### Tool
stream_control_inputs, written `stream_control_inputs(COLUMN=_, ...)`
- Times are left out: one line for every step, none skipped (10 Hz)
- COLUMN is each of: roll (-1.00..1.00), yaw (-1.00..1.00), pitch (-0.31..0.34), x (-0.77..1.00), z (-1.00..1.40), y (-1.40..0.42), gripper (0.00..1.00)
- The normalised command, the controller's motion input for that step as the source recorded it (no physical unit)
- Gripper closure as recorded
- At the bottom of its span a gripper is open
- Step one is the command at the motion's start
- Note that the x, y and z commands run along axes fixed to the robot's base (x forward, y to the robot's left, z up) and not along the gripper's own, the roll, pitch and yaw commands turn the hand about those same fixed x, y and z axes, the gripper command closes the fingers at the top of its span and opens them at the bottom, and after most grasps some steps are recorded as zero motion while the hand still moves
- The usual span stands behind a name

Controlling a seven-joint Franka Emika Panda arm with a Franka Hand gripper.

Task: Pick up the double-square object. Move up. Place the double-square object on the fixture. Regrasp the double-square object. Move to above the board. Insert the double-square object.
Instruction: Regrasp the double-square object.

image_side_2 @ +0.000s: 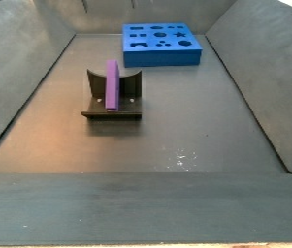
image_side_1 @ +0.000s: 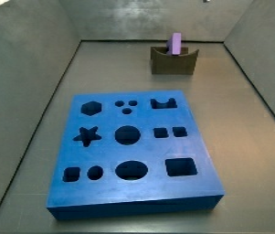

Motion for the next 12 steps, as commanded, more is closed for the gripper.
stream_control_inputs(roll=1.00, yaw=0.01, pitch=0.019, x=-0.04, z=0.01, y=-0.03, gripper=0.00)
stream_control_inputs(roll=1.00, yaw=0.02, pitch=0.013, x=-0.04, z=0.01, y=-0.03, gripper=0.00)
stream_control_inputs(roll=1.00, yaw=0.02, pitch=0.010, x=-0.04, z=0.00, y=-0.03, gripper=0.00)
stream_control_inputs(roll=1.00, yaw=0.02, pitch=0.003, x=-0.03, z=0.00, y=-0.03, gripper=0.00)
stream_control_inputs(roll=1.00, yaw=0.02, pitch=-0.002, x=-0.03, z=0.01, y=-0.02, gripper=0.00)
stream_control_inputs(roll=1.00, yaw=0.02, pitch=-0.003, x=-0.03, z=0.01, y=-0.02, gripper=0.00)
stream_control_inputs(roll=1.00, yaw=0.02, pitch=-0.002, x=-0.03, z=0.01, y=-0.02, gripper=0.00)
stream_control_inputs(roll=1.00, yaw=0.02, pitch=0.004, x=-0.02, z=0.02, y=-0.02, gripper=0.00)
stream_control_inputs(roll=1.00, yaw=0.03, pitch=0.006, x=-0.01, z=0.02, y=-0.02, gripper=0.00)
stream_control_inputs(roll=1.00, yaw=0.03, pitch=0.010, x=0.01, z=0.00, y=-0.02, gripper=0.00)
stream_control_inputs(roll=1.00, yaw=0.03, pitch=0.018, x=0.02, z=-0.01, y=-0.03, gripper=0.00)
stream_control_inputs(roll=1.00, yaw=0.04, pitch=0.026, x=0.04, z=-0.01, y=-0.03, gripper=0.00)
